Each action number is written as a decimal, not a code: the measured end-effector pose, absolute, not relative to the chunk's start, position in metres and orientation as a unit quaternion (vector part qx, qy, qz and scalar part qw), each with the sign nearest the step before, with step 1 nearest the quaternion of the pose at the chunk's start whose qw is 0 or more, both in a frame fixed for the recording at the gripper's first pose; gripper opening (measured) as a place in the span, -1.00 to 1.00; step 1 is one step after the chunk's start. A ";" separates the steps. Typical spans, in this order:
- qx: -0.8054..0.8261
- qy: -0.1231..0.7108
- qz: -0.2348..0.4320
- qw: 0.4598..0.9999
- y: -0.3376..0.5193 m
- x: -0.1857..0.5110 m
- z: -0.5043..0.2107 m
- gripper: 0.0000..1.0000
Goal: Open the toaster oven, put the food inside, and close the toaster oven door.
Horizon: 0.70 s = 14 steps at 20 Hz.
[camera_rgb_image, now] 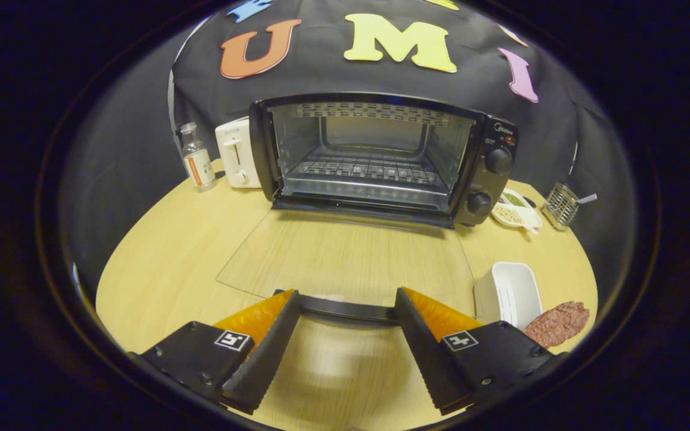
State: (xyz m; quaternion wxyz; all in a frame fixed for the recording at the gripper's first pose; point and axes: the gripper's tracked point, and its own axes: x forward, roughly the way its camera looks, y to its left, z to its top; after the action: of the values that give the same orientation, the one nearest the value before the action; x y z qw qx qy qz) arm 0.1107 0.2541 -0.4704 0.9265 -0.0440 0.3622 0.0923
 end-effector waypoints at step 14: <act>-0.066 0.336 0.157 0.926 0.182 0.119 -0.413 1.00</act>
State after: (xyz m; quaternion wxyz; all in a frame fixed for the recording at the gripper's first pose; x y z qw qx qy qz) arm 0.1188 0.1817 -0.4128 0.9264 -0.0661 0.3359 0.1568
